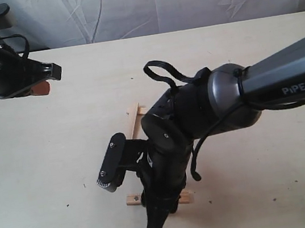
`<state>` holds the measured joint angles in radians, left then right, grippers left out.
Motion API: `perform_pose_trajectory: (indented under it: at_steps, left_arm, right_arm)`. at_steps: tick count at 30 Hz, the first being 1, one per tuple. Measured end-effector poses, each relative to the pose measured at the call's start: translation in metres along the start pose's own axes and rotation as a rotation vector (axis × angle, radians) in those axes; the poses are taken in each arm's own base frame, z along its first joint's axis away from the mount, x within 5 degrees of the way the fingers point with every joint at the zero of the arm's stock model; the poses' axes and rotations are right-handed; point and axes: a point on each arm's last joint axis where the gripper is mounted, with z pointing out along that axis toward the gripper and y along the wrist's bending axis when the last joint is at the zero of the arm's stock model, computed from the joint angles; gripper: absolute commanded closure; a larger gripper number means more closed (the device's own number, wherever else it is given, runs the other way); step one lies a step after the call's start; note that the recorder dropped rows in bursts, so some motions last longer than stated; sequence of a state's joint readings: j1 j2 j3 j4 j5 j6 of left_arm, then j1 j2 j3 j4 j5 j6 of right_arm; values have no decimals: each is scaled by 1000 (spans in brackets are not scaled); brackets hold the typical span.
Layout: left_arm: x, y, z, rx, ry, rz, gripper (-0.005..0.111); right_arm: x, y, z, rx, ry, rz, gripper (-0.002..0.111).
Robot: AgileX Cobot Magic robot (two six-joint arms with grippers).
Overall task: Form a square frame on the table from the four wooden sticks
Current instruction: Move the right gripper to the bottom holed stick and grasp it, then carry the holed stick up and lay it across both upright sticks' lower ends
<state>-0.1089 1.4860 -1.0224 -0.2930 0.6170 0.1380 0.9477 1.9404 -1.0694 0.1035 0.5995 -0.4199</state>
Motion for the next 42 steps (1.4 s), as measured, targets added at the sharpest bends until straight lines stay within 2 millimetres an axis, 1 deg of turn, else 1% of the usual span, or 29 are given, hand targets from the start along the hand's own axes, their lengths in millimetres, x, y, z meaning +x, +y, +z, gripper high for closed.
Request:
perform_pose_trajectory:
  at_steps: [3, 4, 5, 6, 9, 10, 14, 16, 18, 20, 22, 24, 26, 29, 32, 34, 38, 42]
  left_arm:
    - [0, 0, 0, 0, 0, 0, 107]
    - [0, 0, 0, 0, 0, 0, 107]
    - [0, 0, 0, 0, 0, 0, 107]
    - [0, 0, 0, 0, 0, 0, 107]
    - [0, 0, 0, 0, -1, 0, 107]
    - [0, 0, 0, 0, -1, 0, 107]
    - [0, -1, 0, 7, -4, -10, 107]
    - [-1, -1, 0, 9, -10, -14, 107]
    - [-1, -1, 0, 11, -13, -18, 107]
    - [-2, -1, 0, 10, -16, -18, 107]
    - [-2, -1, 0, 10, -16, -18, 107]
    - [-2, -1, 0, 10, -16, -18, 107]
    - [-2, -1, 0, 11, -17, -19, 107]
    - [-2, -1, 0, 12, -18, -21, 107]
    - [-2, -1, 0, 11, -26, -21, 107]
    - [-3, -1, 0, 11, -30, -21, 107]
    - [-3, -1, 0, 10, -34, -21, 107]
    - [-3, -1, 0, 14, -34, -27, 107]
  right_arm:
    - [1, 0, 3, -1, 9, -3, 64]
    - [1, 0, 3, -1, 9, -3, 67]
    - [1, 0, 4, -1, 11, -3, 73]
    - [1, 0, 4, -1, 11, -3, 81]
    - [2, 2, 5, -22, 22, 17, 109]
    - [1, 2, 5, -24, 24, 18, 108]
    - [-2, 2, 1, -40, 46, 13, 108]
    - [-8, 1, -6, -49, 68, 3, 108]
    - [-22, -4, -22, -33, 38, -13, 108]
    - [-37, -12, -41, -6, -23, -14, 109]
    - [-47, -23, -55, 30, -71, -16, 109]
    - [-51, -38, -64, 58, -102, -17, 109]
    - [-49, -52, -67, 79, -109, -17, 109]
    - [-41, -77, -62, 108, -113, 5, 109]
    - [-33, -97, -49, 126, -105, 9, 109]
    - [-31, -101, -41, 126, -93, -13, 109]
    - [-30, -102, -22, 111, -64, -47, 109]
    - [-30, -104, -8, 110, -59, -54, 109]
